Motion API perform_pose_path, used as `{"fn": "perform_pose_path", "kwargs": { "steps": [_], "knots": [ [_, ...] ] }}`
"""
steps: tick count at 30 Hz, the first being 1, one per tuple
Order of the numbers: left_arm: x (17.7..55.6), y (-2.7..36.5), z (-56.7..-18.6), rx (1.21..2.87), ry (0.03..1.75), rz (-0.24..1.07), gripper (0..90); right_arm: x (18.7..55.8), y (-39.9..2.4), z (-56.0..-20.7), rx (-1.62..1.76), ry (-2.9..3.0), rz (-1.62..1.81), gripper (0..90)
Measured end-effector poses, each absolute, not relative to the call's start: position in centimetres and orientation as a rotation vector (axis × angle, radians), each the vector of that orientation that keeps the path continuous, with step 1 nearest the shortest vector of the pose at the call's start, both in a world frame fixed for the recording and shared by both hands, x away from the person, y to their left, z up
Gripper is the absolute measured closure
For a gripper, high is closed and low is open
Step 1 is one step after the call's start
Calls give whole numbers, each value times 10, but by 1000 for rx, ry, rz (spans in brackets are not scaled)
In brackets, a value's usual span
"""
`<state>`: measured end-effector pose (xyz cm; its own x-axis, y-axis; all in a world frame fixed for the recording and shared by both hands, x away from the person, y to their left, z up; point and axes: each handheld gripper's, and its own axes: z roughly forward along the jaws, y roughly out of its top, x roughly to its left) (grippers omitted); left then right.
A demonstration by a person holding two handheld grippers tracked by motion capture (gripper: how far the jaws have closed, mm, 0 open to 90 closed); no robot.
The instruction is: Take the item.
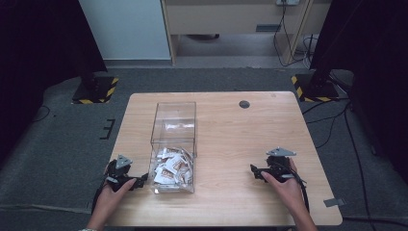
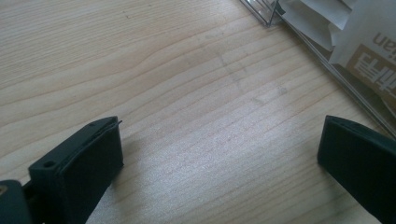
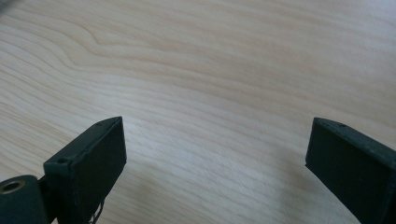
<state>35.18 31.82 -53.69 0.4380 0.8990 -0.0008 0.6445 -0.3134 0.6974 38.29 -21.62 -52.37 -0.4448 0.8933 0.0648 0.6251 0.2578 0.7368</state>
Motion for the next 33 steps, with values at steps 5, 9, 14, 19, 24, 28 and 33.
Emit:
{"fn": "perform_pose_path", "kwargs": {
  "steps": [5, 9, 14, 19, 24, 28, 33],
  "knots": [
    [352, 318, -537, 2065, 1291, 524, 0, 382, -206, -508, 1333, 2186, 1057, 78],
    [352, 318, -537, 2065, 1291, 524, 0, 381, -197, -498, 1301, 2213, 1072, 86],
    [352, 318, -537, 2065, 1291, 524, 0, 381, -189, -488, 1262, 2224, 1082, 93],
    [352, 318, -537, 2065, 1291, 524, 0, 381, -181, -477, 1246, 2239, 1096, 104],
    [352, 318, -537, 2065, 1292, 523, 0, 381, -171, -469, 1221, 2259, 1104, 112],
    [352, 318, -537, 2065, 1292, 524, 0, 381, -163, -461, 1194, 2271, 1123, 123],
    [352, 318, -537, 2065, 1291, 524, 0, 382, -153, -450, 1158, 2282, 1140, 136]
  ]
}}
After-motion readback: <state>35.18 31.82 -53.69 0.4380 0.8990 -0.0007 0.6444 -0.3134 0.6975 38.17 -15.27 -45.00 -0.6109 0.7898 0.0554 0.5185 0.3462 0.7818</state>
